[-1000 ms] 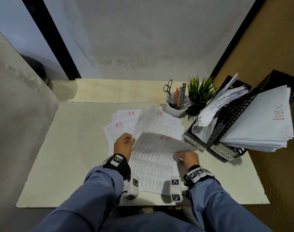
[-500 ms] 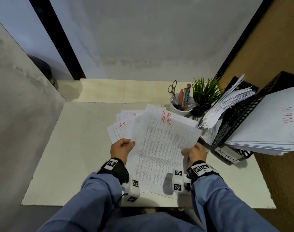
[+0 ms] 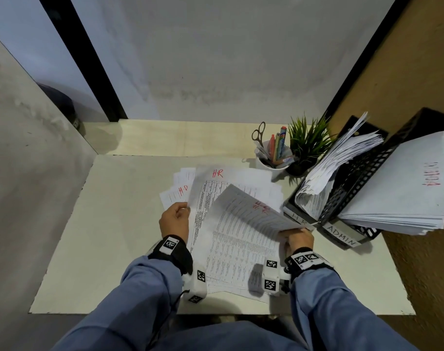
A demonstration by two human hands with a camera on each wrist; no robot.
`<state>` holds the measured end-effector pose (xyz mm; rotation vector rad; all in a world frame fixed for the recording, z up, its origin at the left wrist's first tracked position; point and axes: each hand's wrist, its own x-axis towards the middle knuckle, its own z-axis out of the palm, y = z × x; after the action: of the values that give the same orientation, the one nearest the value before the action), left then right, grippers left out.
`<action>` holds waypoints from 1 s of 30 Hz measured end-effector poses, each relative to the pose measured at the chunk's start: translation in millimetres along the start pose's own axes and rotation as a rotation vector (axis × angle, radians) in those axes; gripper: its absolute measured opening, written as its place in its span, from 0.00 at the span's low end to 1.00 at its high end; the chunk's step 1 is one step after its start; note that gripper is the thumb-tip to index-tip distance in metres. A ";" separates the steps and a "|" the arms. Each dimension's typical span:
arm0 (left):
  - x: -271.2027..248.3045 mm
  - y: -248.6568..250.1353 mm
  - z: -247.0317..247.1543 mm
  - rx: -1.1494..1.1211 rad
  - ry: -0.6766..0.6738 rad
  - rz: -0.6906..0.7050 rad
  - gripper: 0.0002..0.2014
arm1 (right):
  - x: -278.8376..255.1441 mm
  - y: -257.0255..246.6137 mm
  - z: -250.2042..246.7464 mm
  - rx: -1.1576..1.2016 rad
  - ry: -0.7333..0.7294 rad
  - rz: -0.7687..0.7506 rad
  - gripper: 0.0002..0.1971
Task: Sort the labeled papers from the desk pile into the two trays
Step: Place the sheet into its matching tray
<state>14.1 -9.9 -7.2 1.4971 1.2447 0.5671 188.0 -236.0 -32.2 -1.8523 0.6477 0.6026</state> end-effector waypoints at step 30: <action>-36.3 75.1 -3.9 -0.233 -0.220 0.072 0.09 | -121.0 -64.4 12.4 0.223 -0.392 -0.621 0.12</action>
<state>28.5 -33.4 71.5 1.3704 0.9251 0.5579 142.2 -185.0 87.1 -1.5489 -0.1230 0.4338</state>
